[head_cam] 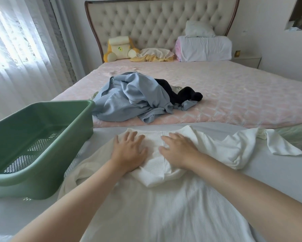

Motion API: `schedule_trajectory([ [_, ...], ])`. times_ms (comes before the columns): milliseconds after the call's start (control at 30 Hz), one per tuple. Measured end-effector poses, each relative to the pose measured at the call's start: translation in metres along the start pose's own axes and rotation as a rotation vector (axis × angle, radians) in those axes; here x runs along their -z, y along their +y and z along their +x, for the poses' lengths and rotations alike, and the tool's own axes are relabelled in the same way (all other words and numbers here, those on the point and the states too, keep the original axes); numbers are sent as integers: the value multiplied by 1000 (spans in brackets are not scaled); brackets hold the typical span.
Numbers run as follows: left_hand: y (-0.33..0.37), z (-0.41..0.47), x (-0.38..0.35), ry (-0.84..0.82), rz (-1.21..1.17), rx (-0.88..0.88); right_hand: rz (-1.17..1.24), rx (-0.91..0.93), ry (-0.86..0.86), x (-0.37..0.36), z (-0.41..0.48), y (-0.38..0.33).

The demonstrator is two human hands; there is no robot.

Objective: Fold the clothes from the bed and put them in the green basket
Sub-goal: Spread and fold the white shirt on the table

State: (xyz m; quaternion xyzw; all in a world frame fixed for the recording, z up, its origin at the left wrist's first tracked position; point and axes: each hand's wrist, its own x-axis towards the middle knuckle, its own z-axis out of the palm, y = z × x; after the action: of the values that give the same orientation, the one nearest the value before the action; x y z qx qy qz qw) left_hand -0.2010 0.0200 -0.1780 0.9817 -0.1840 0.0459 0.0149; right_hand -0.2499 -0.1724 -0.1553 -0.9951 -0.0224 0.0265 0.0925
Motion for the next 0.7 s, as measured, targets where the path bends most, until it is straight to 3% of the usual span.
schedule_trajectory([
  [67,-9,-8,0,-100,-75,-35,131,38,-120,-9,-5,-16],
  [133,-20,-19,2,-275,-122,-55,34,87,-182,-23,-13,-22],
  [200,-30,-29,6,-299,-155,-51,-72,116,-141,-31,-19,-20],
  [400,-46,-61,42,-83,-5,-126,-152,85,-138,-15,-29,-38],
  [600,-63,-91,106,241,183,-126,159,281,105,8,-43,-124],
  [700,-89,-108,129,241,197,-9,292,329,20,8,-51,-180],
])
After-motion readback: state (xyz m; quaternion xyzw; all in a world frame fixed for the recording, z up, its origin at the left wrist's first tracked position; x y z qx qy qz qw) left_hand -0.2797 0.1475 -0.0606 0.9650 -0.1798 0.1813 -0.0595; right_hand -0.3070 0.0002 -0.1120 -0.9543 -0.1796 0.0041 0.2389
